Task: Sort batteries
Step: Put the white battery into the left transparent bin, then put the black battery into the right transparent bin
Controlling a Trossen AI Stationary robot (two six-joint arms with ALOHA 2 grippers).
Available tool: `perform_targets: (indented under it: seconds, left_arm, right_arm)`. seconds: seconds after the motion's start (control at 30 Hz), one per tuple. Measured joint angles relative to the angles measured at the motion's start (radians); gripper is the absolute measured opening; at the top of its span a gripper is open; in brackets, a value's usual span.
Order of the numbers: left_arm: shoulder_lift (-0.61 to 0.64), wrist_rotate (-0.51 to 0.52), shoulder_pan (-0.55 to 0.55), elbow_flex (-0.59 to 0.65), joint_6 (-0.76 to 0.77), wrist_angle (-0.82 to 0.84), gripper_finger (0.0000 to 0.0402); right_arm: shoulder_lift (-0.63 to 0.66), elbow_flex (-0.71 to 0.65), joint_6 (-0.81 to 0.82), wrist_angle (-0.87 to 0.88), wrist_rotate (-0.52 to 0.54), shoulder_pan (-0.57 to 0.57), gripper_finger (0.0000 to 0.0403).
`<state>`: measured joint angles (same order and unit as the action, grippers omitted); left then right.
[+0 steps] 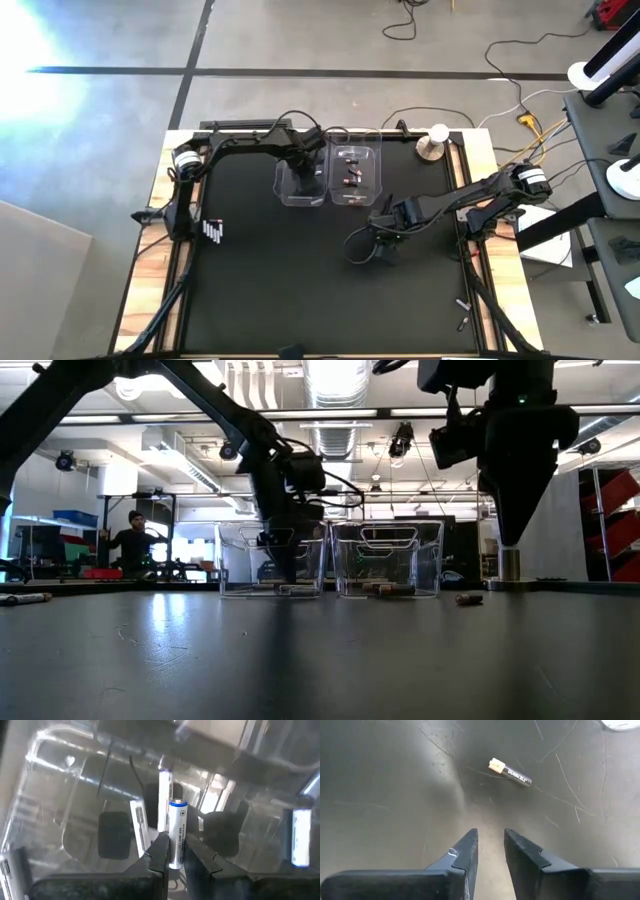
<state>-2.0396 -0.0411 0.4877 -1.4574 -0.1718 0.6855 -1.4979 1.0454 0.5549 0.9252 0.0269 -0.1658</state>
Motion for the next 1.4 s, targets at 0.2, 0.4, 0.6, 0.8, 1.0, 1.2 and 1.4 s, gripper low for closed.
perform_targets:
  seconds: [0.2, 0.4, 0.6, 0.8, 1.0, 1.2, 1.4]
  left_arm:
    - [-0.013, -0.04, 0.001, 0.003, -0.003, -0.024, 0.0023]
    - [-0.052, -0.054, 0.004, -0.003, 0.005, -0.019, 0.0023]
    - [-0.053, -0.052, 0.004, -0.003, 0.016, -0.024, 0.0037]
    - [-0.054, -0.051, 0.004, -0.011, 0.016, -0.028, 0.0068]
    - [-0.028, -0.044, 0.006, -0.041, 0.033, -0.021, 0.0109]
    - [0.069, -0.045, 0.007, -0.049, 0.013, 0.004, 0.0139]
    - [0.185, -0.046, 0.008, -0.047, 0.007, 0.031, 0.0143]
  right_arm:
    - [-0.003, -0.024, -0.017, -0.035, 0.0, 0.0, 0.0098]
    - [-0.004, -0.032, -0.018, -0.062, 0.001, 0.0, 0.0103]
    - [-0.004, -0.033, -0.06, -0.11, 0.034, 0.0, 0.0104]
    - [-0.004, -0.033, -0.2, -0.17, 0.055, 0.015, 0.0121]
    - [-0.004, -0.035, -0.317, -0.187, 0.056, 0.056, 0.0129]
    - [-0.057, -0.044, -0.493, -0.21, 0.043, 0.095, 0.0122]
    - [-0.151, -0.044, -0.585, -0.212, 0.012, 0.109, 0.0112]
